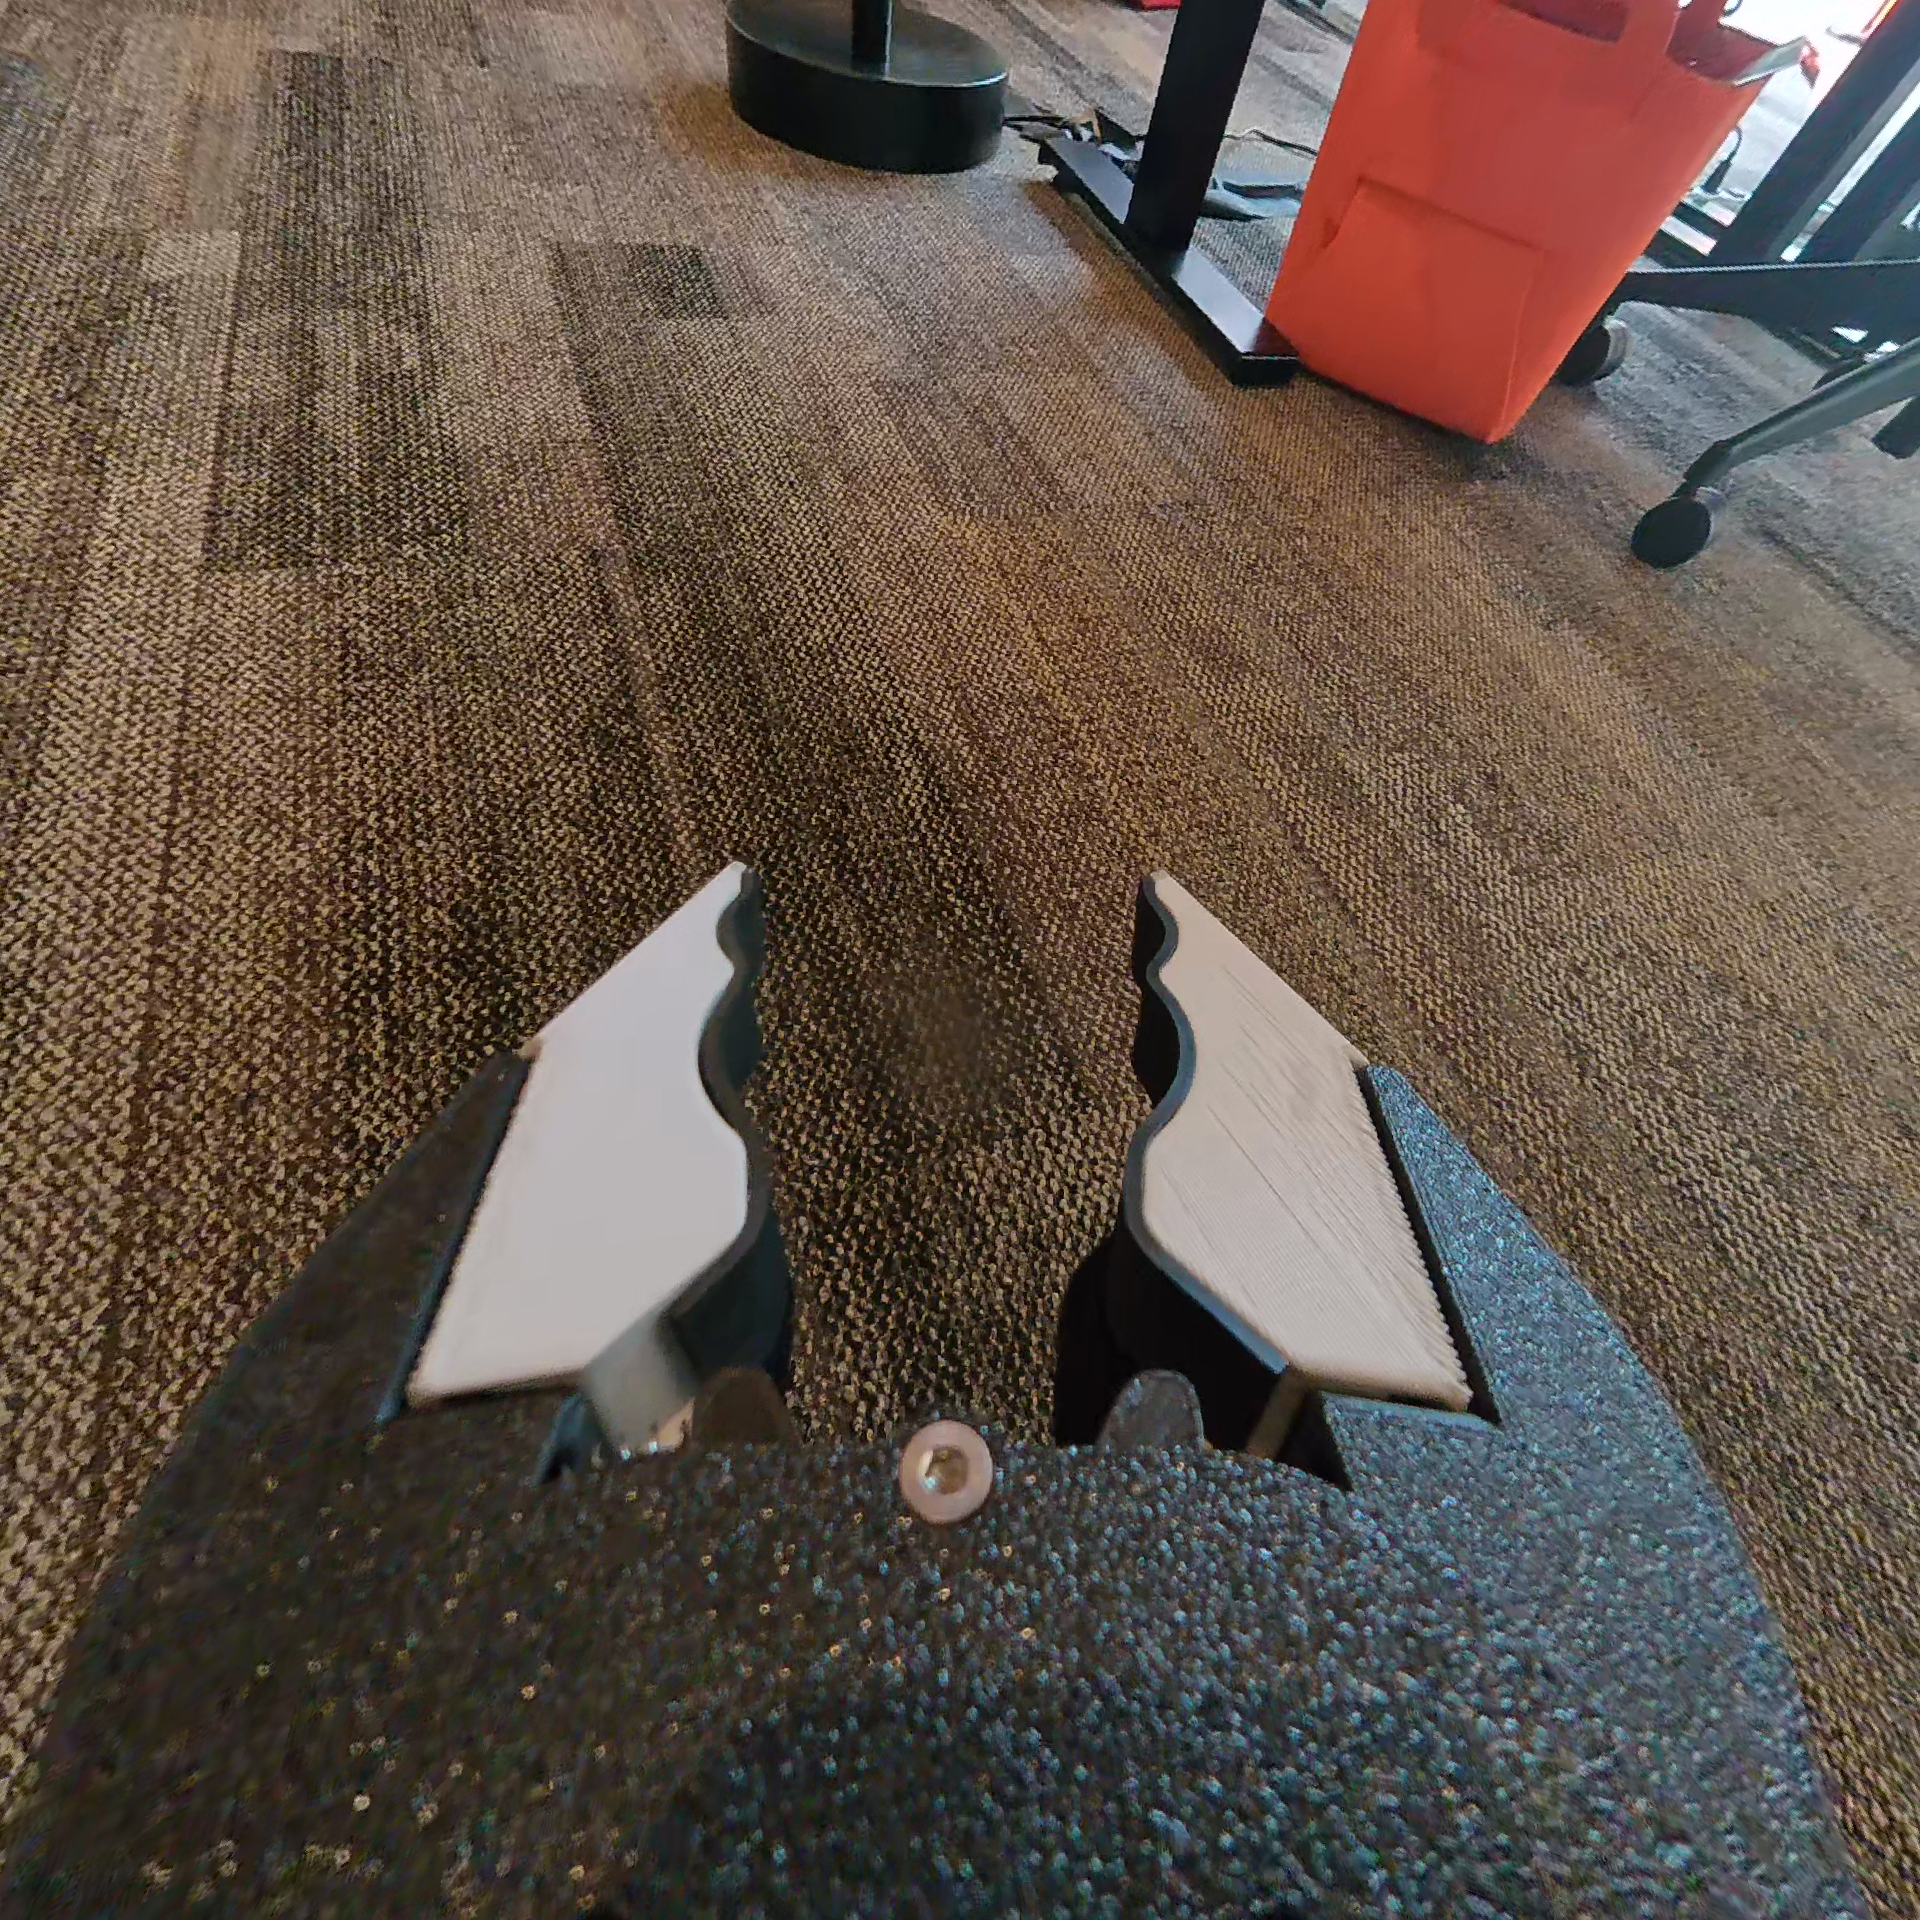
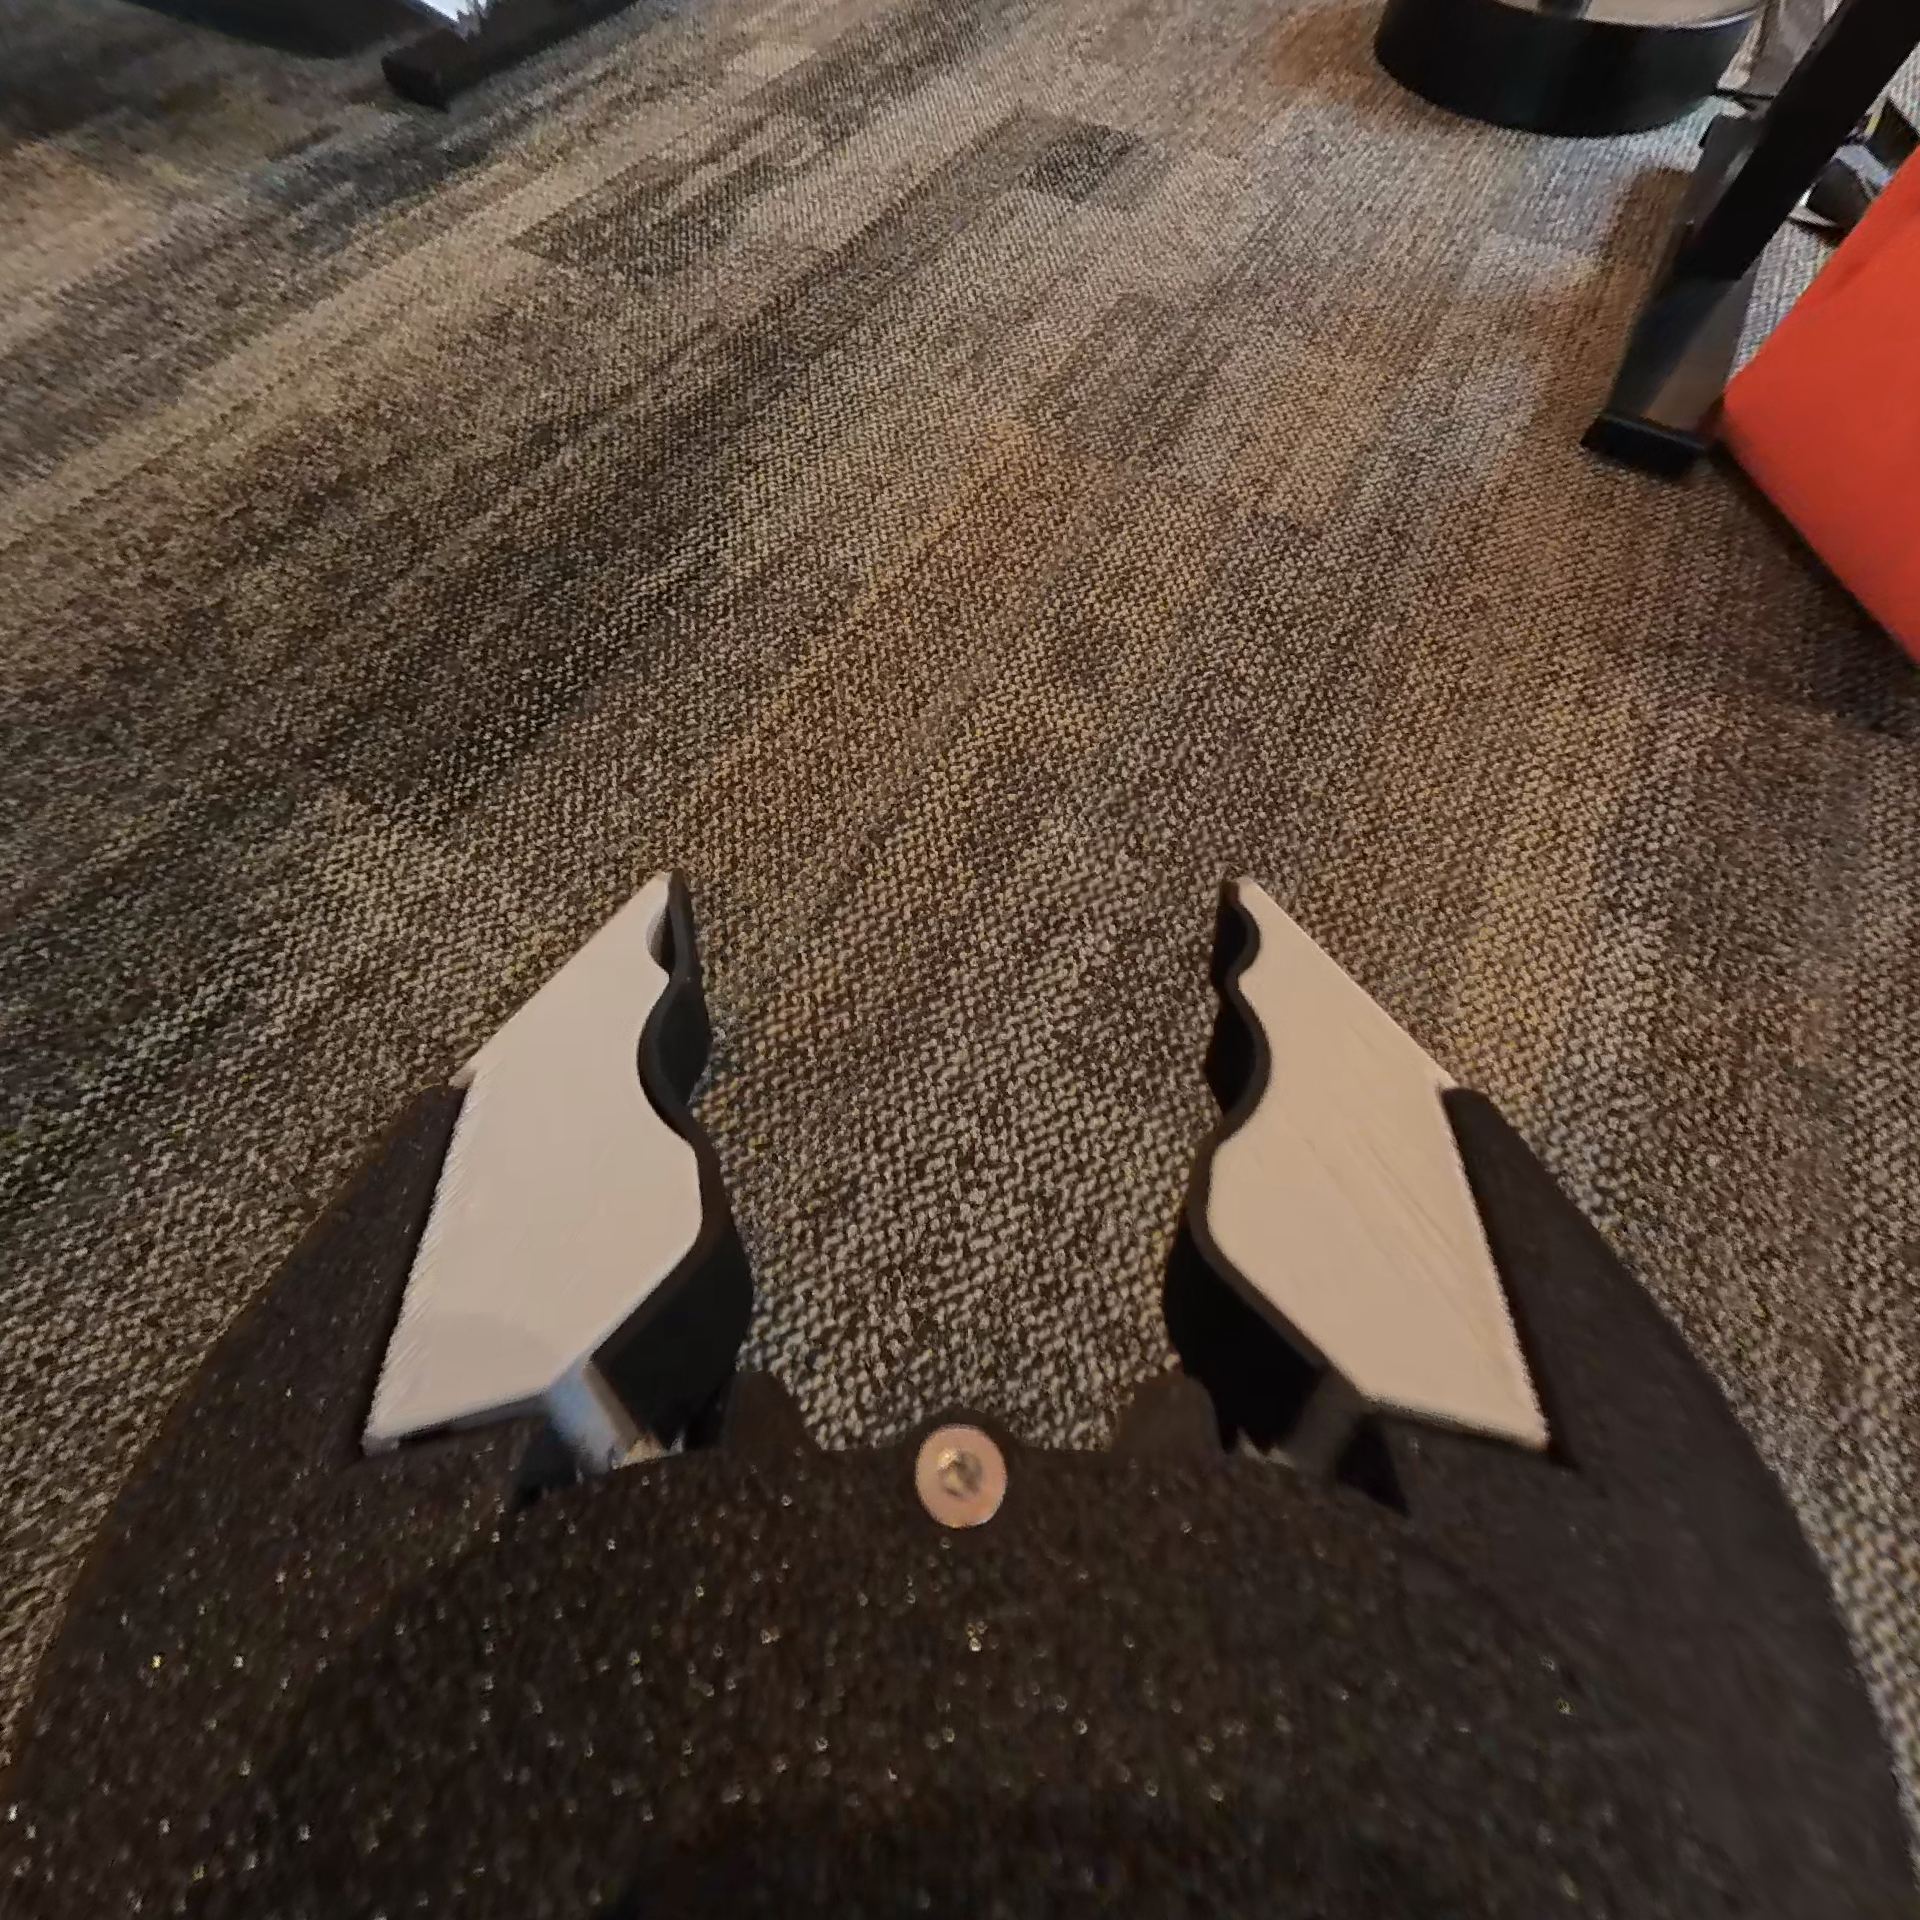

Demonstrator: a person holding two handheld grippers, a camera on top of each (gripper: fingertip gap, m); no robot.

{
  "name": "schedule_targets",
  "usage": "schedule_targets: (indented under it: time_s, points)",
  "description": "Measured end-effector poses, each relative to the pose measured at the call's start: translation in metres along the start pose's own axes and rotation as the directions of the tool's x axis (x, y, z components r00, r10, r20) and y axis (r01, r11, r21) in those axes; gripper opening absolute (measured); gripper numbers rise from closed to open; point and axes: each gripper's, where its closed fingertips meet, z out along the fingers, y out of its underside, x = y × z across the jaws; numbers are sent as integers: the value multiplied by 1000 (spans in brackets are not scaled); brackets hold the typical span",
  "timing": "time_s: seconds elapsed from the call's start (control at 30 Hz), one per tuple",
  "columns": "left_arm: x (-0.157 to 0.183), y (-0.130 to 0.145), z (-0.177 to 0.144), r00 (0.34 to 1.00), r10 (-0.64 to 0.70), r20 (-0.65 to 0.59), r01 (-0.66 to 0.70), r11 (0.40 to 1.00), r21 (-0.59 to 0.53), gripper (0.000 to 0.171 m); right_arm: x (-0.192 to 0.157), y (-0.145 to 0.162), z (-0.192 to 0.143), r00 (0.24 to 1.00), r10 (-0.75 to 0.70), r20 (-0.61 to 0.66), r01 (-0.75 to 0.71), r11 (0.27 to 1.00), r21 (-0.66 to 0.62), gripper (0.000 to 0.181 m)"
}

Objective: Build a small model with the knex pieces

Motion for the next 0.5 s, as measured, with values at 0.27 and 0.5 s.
schedule_targets:
  time_s: [0.27, 0.5]
  points:
    - [7, -8, 5, 1000, 20, -4, -20, 1000, 0, 69, 4, -1, 2, 1000, 17, -3, -17, 1000, 14, 97]
    - [22, -57, 18, 998, 65, 18, -66, 996, 66, 69, 30, -36, 1, 995, 65, -80, -57, 993, 104, 96]
